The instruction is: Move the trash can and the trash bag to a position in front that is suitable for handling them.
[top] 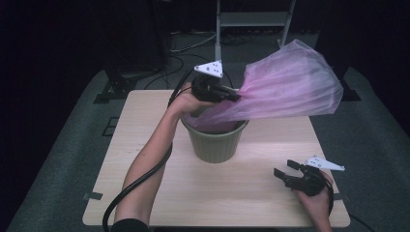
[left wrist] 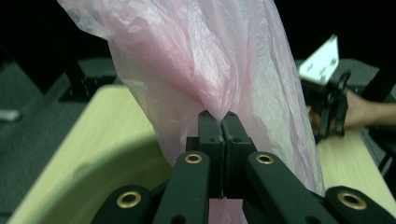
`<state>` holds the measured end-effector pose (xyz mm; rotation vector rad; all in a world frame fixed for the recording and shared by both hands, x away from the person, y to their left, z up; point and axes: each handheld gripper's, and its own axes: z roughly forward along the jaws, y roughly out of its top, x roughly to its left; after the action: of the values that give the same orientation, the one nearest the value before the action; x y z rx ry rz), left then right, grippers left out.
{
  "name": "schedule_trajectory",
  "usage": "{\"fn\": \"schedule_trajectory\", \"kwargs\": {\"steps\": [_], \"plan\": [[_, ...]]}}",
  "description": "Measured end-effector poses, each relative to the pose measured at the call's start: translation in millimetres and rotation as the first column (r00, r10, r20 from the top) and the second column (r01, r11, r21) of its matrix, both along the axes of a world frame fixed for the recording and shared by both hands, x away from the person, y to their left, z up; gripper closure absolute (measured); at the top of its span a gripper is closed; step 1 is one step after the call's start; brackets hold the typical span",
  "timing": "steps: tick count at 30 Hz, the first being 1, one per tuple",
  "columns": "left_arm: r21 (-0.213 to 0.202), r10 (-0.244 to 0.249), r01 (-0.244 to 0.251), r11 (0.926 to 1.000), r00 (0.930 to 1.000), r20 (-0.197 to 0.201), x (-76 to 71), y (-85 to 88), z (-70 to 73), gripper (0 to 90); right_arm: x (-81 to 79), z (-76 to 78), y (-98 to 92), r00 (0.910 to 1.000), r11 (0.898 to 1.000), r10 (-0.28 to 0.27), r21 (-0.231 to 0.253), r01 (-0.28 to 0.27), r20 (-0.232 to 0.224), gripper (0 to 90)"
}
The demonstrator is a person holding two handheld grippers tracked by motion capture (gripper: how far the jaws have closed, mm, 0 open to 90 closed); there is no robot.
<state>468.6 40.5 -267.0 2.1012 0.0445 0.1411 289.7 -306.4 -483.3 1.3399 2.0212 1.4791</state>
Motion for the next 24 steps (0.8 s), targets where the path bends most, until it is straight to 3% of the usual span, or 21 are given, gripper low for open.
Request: {"fn": "schedule_trajectory", "kwargs": {"steps": [5, 9, 15, 20, 24], "plan": [[0.077, 0.043, -0.042, 0.9962, 0.9988, -0.021, -1.5, 8.7, -17.3, 85.9, -0.2, 0.2, 2.0, 1.0, 1.0, 0.005, -0.002, -0.005, -0.003, 21.0], [0.119, 0.059, -0.056, 0.9914, 0.998, -0.024, -6.3, 13.2, -15.4, 84.3, 0.9, -0.2, 4.1, 1.0, 1.0, 0.007, -0.005, -0.007, -0.004, 21.0], [0.211, 0.114, -0.104, 0.9718, 0.9929, -0.034, -10.7, 15.5, -9.4, 76.0, 1.2, -0.1, 7.4, 0.9999, 1.0, 0.014, -0.017, -0.014, -0.004, 20.9], [0.252, 0.151, -0.132, 0.9586, 0.9868, -0.058, -14.4, 23.0, -9.1, 66.4, 0.9, -0.2, 6.2, 0.9999, 1.0, 0.014, -0.016, -0.014, -0.004, 21.0], [0.249, 0.189, -0.168, 0.9538, 0.9798, -0.064, -16.4, 37.2, -10.1, 60.7, 1.1, -0.1, 5.8, 0.9999, 1.0, 0.012, -0.015, -0.012, -0.007, 20.9]]}}
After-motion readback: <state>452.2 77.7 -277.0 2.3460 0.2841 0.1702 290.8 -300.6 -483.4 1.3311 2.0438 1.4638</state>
